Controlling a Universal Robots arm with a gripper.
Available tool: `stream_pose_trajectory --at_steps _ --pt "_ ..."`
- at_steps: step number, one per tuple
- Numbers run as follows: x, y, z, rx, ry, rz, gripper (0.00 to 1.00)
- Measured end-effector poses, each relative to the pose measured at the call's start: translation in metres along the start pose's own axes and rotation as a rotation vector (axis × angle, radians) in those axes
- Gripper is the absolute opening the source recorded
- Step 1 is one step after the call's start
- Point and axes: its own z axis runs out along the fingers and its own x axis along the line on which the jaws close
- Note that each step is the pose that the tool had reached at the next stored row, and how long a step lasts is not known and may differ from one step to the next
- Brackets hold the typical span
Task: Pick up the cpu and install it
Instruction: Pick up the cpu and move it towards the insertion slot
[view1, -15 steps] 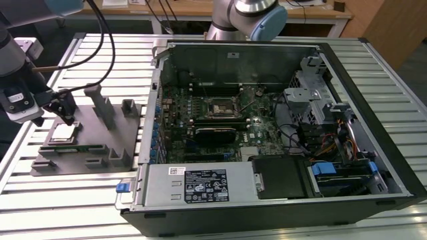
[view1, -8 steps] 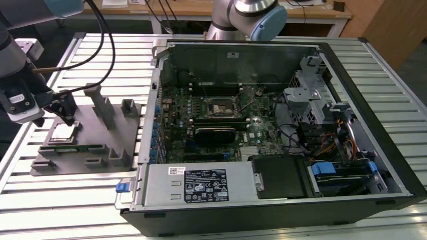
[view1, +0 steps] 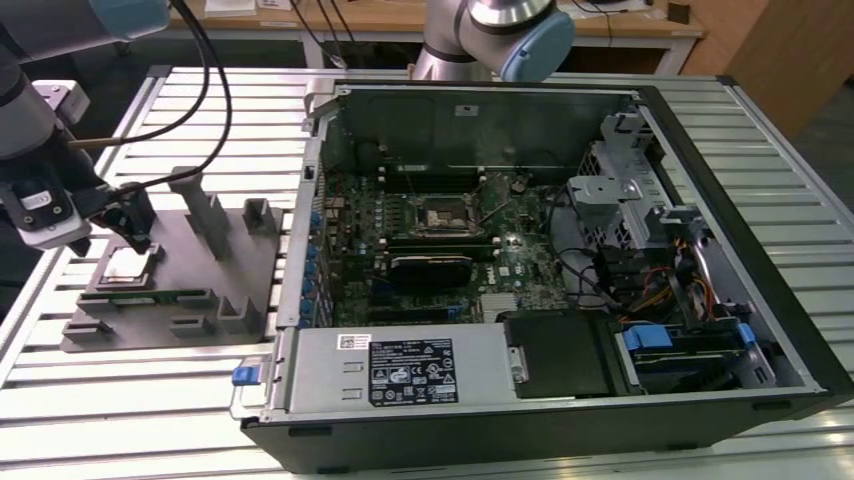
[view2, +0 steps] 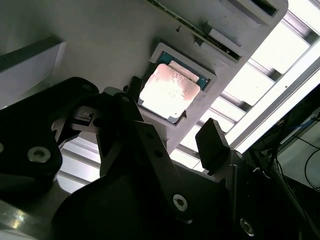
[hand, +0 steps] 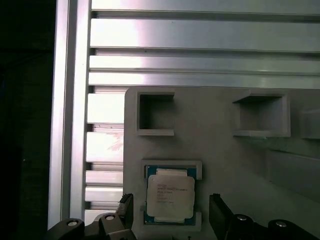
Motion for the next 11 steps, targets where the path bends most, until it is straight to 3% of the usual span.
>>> stream_pose_trajectory --at_steps 11 --pt "-0.0002 -0.0003 0.0065 0.0000 -0.0001 0.000 0.71"
